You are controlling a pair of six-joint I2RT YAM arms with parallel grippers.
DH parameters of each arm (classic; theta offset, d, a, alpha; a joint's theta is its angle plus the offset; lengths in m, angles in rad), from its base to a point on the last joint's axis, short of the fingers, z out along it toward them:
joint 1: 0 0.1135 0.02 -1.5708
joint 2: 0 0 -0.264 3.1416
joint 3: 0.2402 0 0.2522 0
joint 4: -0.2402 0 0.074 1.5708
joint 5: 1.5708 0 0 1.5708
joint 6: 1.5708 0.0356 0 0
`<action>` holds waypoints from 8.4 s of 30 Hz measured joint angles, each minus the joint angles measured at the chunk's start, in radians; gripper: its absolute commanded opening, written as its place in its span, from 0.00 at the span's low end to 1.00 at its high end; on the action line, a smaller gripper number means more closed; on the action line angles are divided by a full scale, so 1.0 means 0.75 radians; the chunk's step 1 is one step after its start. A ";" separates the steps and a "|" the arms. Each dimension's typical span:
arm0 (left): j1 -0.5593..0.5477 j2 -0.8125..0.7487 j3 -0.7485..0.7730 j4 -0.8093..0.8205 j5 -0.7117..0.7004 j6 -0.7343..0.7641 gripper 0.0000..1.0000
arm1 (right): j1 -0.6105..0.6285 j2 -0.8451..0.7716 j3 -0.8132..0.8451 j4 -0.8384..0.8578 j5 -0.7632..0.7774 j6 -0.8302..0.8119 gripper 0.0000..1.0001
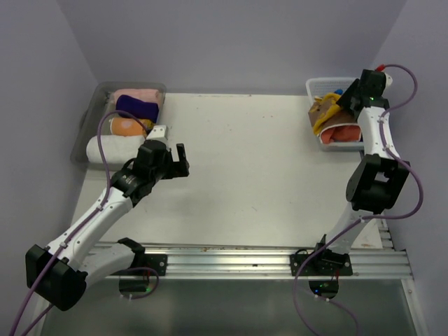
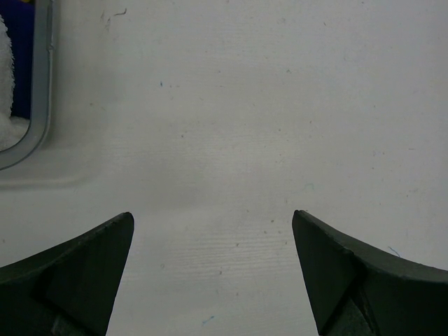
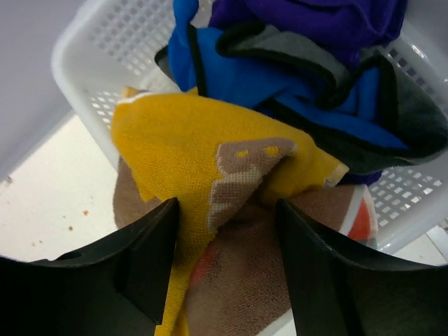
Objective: Roll the towels
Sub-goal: Grab a towel with the right arm, then move the towel to the center of the board, then flatten the towel
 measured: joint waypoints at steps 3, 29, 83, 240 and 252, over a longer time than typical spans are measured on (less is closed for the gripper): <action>0.000 0.001 0.000 0.001 0.002 0.000 1.00 | 0.000 -0.002 -0.026 -0.004 -0.024 0.002 0.49; 0.000 0.008 0.000 0.003 0.007 0.008 1.00 | 0.011 0.056 0.236 -0.030 -0.018 -0.038 0.55; 0.000 0.002 -0.028 0.004 0.000 0.009 1.00 | 0.010 0.127 0.190 -0.099 0.104 -0.038 0.15; -0.123 0.392 0.671 -0.232 -0.103 -0.301 0.00 | 1.061 -0.510 -1.307 0.338 -0.329 0.237 0.72; -0.114 0.446 0.670 -0.264 -0.092 -0.258 0.00 | 1.370 -0.249 -1.104 0.410 -0.101 0.342 0.67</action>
